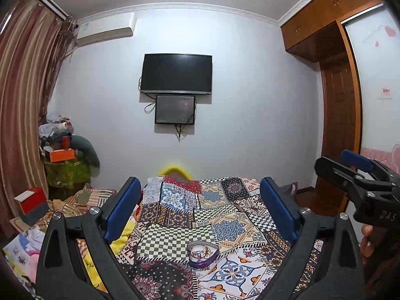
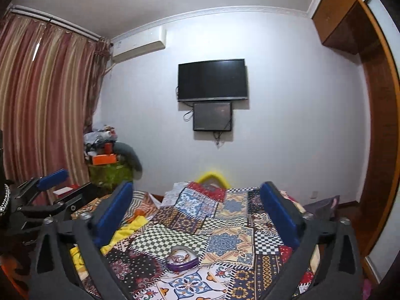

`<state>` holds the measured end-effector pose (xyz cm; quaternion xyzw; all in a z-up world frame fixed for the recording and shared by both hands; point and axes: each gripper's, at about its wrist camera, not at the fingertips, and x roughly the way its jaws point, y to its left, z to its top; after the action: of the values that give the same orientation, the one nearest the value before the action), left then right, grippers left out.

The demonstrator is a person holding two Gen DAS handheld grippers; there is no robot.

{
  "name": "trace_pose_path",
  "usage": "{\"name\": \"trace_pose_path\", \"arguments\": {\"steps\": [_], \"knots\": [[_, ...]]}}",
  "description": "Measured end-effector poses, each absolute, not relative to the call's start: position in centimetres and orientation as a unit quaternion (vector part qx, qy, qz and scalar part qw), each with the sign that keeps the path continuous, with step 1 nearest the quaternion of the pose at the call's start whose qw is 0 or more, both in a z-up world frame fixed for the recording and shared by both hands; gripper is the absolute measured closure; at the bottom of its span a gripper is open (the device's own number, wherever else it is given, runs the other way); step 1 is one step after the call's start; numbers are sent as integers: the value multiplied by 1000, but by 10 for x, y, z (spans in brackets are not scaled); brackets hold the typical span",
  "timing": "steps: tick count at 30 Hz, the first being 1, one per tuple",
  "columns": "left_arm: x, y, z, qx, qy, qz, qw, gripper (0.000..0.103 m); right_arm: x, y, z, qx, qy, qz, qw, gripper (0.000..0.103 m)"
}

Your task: Organize jewelry

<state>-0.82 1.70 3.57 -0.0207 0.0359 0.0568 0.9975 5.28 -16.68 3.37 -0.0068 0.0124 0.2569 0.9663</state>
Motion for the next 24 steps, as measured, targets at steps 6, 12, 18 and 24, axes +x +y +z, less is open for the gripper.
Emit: {"name": "trace_pose_path", "arguments": {"steps": [6,12,18,24], "knots": [[-12,18,32,-33,43,56,997,6,54,-170,35,-1,21,257,966,0],[-11,21,30,-37,46,58,997,6,45,-180,30,1,26,258,966,0],[-9,22,27,-40,50,60,996,6,46,-181,27,1,35,261,965,0],[-6,24,24,-35,53,65,996,6,46,-182,23,-1,46,265,963,0]]}}
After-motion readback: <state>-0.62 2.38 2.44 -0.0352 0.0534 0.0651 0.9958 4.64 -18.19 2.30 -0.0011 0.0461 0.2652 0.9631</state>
